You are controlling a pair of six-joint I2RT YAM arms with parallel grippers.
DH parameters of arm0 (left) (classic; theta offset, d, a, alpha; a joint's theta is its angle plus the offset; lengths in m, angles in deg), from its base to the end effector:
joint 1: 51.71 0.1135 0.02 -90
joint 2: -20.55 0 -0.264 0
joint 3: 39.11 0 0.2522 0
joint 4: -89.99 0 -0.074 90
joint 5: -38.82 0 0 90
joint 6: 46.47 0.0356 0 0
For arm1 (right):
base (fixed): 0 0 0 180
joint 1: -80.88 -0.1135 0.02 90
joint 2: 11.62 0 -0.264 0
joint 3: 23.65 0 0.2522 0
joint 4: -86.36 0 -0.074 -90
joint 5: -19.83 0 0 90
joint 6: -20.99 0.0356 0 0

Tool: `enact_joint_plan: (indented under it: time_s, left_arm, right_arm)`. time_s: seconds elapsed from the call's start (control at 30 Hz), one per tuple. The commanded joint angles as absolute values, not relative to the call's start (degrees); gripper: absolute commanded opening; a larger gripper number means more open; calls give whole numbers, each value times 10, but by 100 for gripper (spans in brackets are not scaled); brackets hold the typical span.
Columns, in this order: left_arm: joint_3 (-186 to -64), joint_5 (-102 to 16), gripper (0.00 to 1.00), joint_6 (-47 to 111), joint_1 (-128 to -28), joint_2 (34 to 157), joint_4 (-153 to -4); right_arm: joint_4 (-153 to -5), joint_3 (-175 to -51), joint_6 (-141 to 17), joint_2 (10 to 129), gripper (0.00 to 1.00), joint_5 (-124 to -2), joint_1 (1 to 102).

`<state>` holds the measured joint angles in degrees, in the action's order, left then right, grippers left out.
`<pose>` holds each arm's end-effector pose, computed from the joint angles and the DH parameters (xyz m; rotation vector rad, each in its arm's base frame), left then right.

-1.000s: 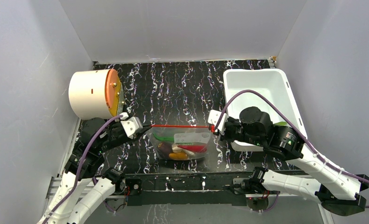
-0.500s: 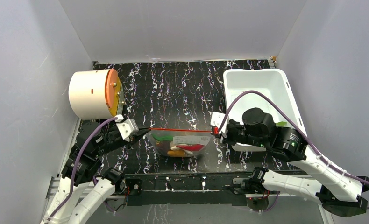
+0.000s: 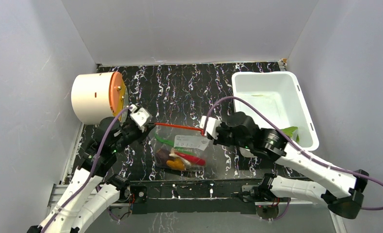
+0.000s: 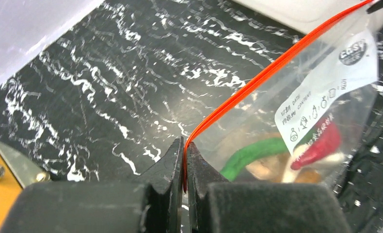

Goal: Place the food in the zip-top bag and seal the zipper
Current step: Place the zipper food storage bag at the center of the board.

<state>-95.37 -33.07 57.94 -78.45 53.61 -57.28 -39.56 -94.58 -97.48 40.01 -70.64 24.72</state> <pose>0.1173 -0.0715 0.3390 0.8276 1.5400 -0.4320 0.1028 0.1528 0.3413 -1.4709 1.6227 0.2654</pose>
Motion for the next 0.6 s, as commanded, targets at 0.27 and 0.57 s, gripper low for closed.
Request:
enact_joint_plan:
  time_s: [0.27,0.57]
  left_arm:
    - [-949,-446,0,539,-777,635,-687]
    - [-982,-448,26,506,-776,701,-717]
  right_arm:
    - [-534,-988,-1014,529,8,-641,421]
    - [-572,-1019,-981,566,40,-611,440]
